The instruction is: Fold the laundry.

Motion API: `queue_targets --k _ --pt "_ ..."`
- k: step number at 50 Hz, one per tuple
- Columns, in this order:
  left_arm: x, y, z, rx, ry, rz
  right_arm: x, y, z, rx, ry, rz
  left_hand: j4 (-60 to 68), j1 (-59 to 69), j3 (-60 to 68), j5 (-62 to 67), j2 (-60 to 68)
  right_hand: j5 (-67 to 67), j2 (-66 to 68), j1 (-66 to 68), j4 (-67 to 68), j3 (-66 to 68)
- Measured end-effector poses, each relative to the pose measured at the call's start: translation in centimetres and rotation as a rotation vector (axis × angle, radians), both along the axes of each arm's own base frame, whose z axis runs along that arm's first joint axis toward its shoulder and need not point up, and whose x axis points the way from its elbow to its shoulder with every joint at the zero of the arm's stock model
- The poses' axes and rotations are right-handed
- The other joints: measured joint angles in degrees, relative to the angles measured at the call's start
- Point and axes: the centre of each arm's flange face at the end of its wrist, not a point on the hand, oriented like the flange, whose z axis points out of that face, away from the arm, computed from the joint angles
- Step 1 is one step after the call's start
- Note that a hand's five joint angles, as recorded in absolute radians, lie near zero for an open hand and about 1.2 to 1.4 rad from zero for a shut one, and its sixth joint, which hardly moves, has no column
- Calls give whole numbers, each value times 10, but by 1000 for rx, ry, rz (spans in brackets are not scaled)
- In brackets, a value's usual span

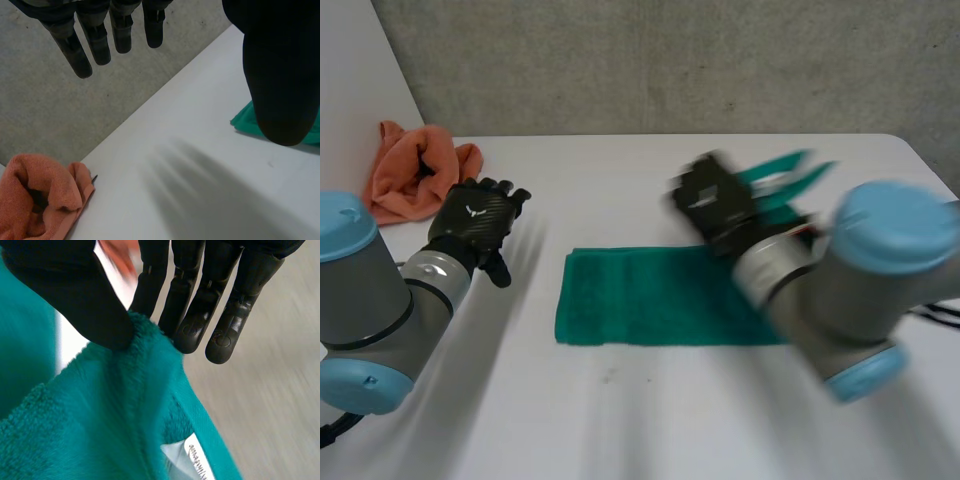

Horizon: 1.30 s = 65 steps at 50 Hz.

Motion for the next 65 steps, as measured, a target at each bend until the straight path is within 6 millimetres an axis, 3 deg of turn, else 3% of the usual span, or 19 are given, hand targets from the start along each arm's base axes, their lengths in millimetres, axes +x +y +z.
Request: queue_targets --k 3,8,12,13,16,21,25,28,34,38,40,41,44,51,52,55,56,61,65 --pt "-1 1 1 -1 7 -1 41 44 -17 20 14 194 0 0 0 0 0 0 0 1 0 0" --pt "-3 2 1 2 10 -7 76 94 -56 91 73 388 0 0 0 0 0 -4 -6 -3 -5 -4" --pt "-6 4 1 1 10 -18 84 107 -74 141 106 423 0 0 0 0 0 -243 -260 -246 -258 -257" --pt "-7 5 2 -1 10 -23 84 106 -75 156 105 416 0 0 0 0 0 -400 -428 -366 -413 -424" --pt "-14 8 3 -10 12 -43 80 99 -65 205 63 355 0 0 0 0 0 -526 -542 -443 -547 -550" --pt "-26 12 8 -29 19 -81 58 68 -34 322 -82 178 0 0 0 -1 0 -530 -549 -445 -550 -557" --pt "-45 20 10 -41 23 -136 12 31 -11 495 -242 -32 0 0 0 -1 0 -530 -549 -445 -550 -557" --pt "-55 26 8 -38 22 -168 -6 22 -13 565 -268 -97 0 0 0 -1 0 -530 -549 -445 -550 -557" --pt "-76 43 -6 -7 8 -228 -59 6 -49 757 -241 -275 0 0 0 -1 0 -521 -535 -435 -542 -544" --pt "-78 45 -11 6 1 -229 -76 0 -71 798 -201 -330 0 0 0 -1 0 -355 -354 -278 -363 -358" --pt "-77 45 -12 10 -2 -224 -81 -3 -78 801 -184 -345 0 0 0 -1 0 -297 -284 -228 -304 -299" --pt "-76 45 -13 13 -3 -220 -84 -6 -84 796 -169 -358 0 0 0 -1 0 -131 -106 -98 -131 -116" --pt "-74 44 -14 16 -5 -212 -88 -12 -87 766 -149 -382 0 0 0 -1 0 -20 -12 -64 -16 -12" --pt "-68 42 -11 16 -5 -195 -87 -26 -75 656 -138 -410 0 0 0 -1 0 -7 -2 -11 -1 -1" --pt "-61 38 -6 6 -1 -170 -77 -33 -57 554 -127 -395 0 0 0 -1 0 -7 -2 -11 -1 -1" --pt "-59 36 -4 2 1 -159 -71 -33 -51 517 -120 -381 0 0 0 -1 0 -7 -2 -11 -1 -1" --pt "-54 33 0 -7 4 -138 -52 -26 -39 450 -98 -325 0 0 0 -1 0 -7 -2 -11 -1 -1" --pt "-37 23 13 -35 19 -55 26 32 -18 258 -17 -52 0 0 0 -1 0 1 -1 -5 0 2" --pt "-28 18 18 -36 48 -9 65 78 -29 213 41 128 0 0 0 -1 0 -20 -29 -12 -28 -31"
